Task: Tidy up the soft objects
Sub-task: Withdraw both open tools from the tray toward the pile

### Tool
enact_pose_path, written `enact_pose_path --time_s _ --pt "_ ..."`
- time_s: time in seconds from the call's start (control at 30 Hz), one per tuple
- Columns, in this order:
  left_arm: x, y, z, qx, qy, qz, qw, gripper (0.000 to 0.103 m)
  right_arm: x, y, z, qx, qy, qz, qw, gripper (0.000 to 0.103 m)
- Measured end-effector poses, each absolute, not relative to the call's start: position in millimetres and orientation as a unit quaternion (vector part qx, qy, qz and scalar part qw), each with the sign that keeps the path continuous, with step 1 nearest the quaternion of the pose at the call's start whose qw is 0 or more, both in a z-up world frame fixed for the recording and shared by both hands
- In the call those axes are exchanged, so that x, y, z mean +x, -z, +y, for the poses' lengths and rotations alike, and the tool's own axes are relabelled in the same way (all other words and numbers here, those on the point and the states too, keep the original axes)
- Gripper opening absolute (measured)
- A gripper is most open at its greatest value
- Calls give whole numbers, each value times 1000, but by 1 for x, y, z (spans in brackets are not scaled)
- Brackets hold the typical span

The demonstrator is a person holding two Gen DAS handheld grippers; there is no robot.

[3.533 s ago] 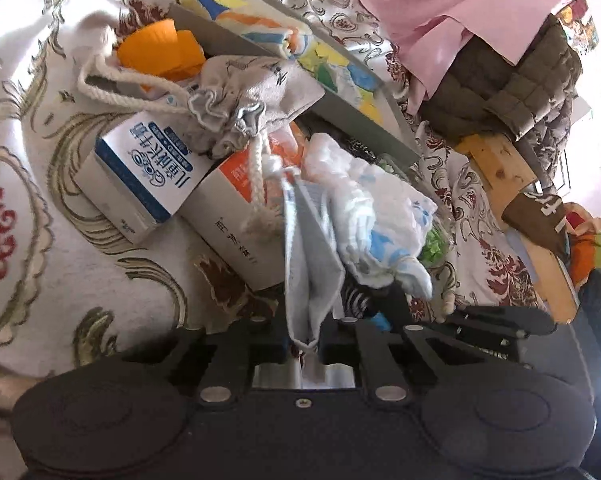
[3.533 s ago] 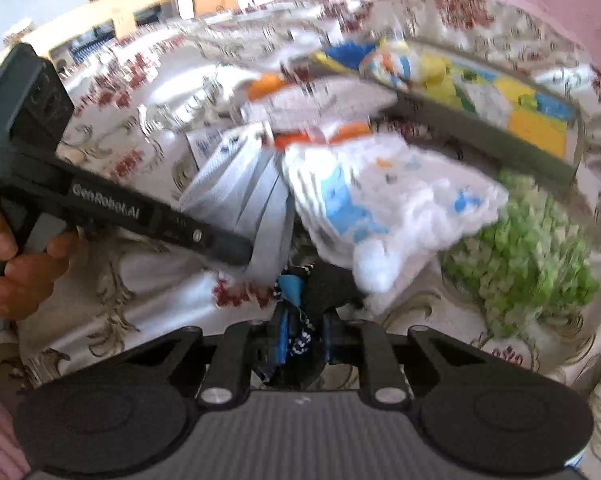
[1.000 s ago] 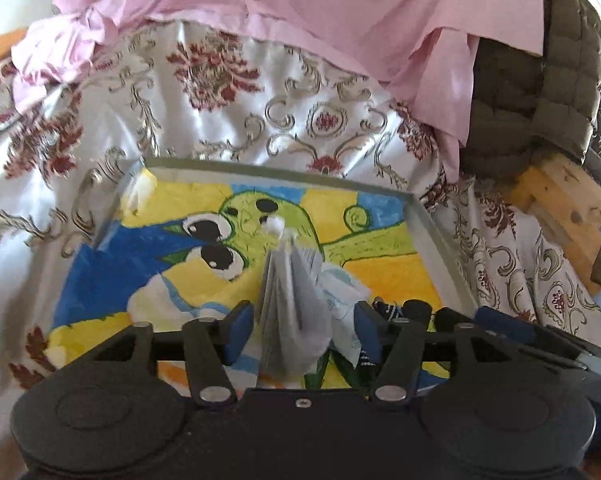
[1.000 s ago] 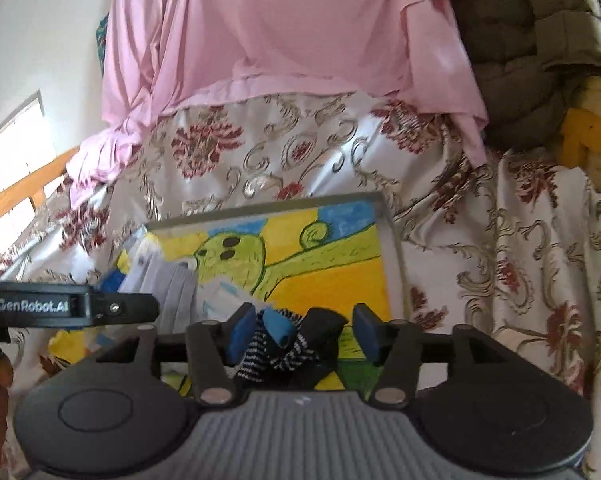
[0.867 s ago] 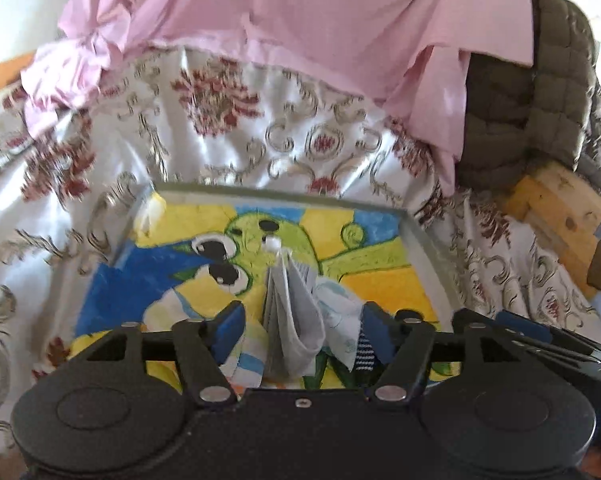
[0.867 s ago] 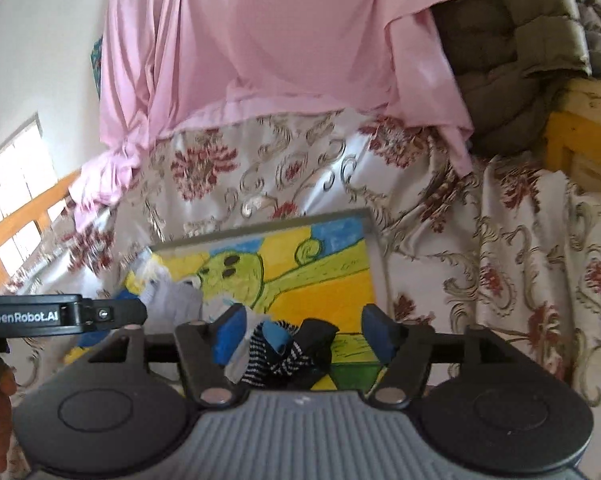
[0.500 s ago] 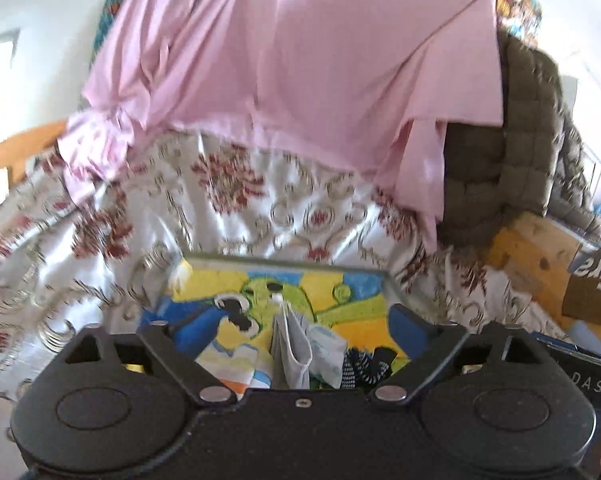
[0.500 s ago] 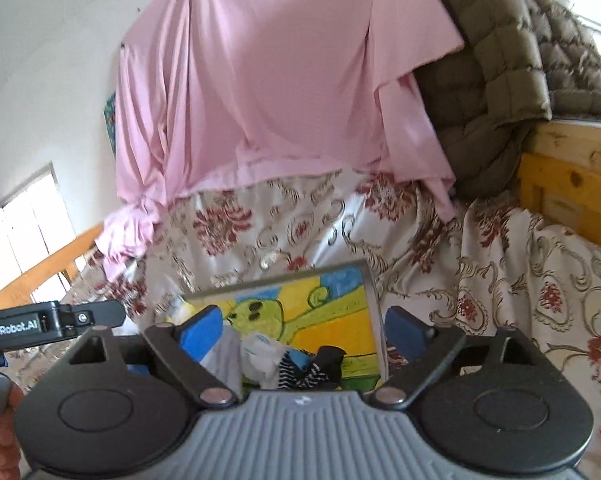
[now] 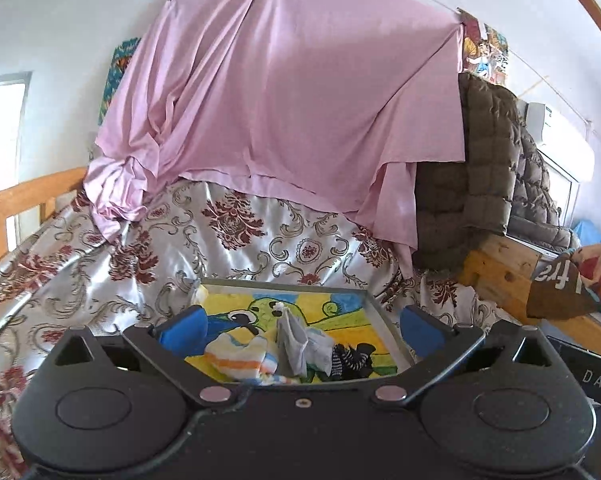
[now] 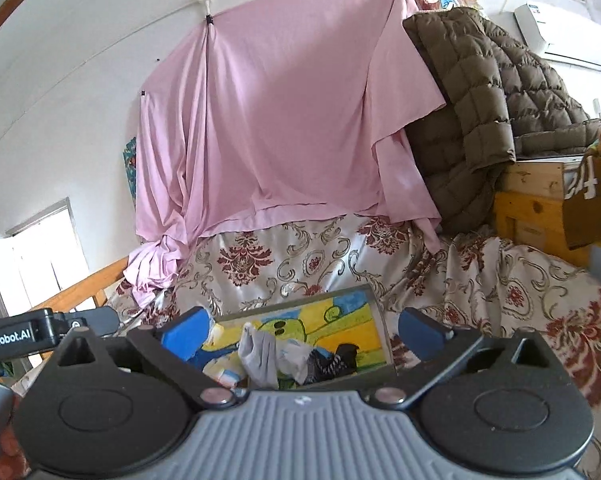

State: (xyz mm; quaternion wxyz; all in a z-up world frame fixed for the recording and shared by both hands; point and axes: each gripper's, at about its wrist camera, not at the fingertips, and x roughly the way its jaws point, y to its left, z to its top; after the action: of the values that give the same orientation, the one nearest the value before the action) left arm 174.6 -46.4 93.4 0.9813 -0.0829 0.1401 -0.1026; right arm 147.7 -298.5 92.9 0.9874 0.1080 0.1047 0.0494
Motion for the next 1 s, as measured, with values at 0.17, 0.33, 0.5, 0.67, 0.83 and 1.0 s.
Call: enact_pose_path --time_s 0.17,0.33,0.5,0.67,0.83,1.0 --pt "143 -87 -40 -81 94 130 984 102 117 -87 -292 102 -44 93 989 103" --pt "116 -79 -31 -88 86 129 984 102 85 -82 -288 94 -36 77 992 103" --pt "93 -68 -17 -93 74 133 984 102 58 -76 -289 103 -31 72 992 103" --pt "77 -57 -5 -92 67 142 983 102 40 -70 -287 98 -23 82 992 103" --pt "67 -44 2 -92 63 153 982 102 32 -64 -283 91 -14 108 990 103" --pt "60 -28 6 -81 55 168 981 102 30 -57 -278 88 -5 135 987 103"
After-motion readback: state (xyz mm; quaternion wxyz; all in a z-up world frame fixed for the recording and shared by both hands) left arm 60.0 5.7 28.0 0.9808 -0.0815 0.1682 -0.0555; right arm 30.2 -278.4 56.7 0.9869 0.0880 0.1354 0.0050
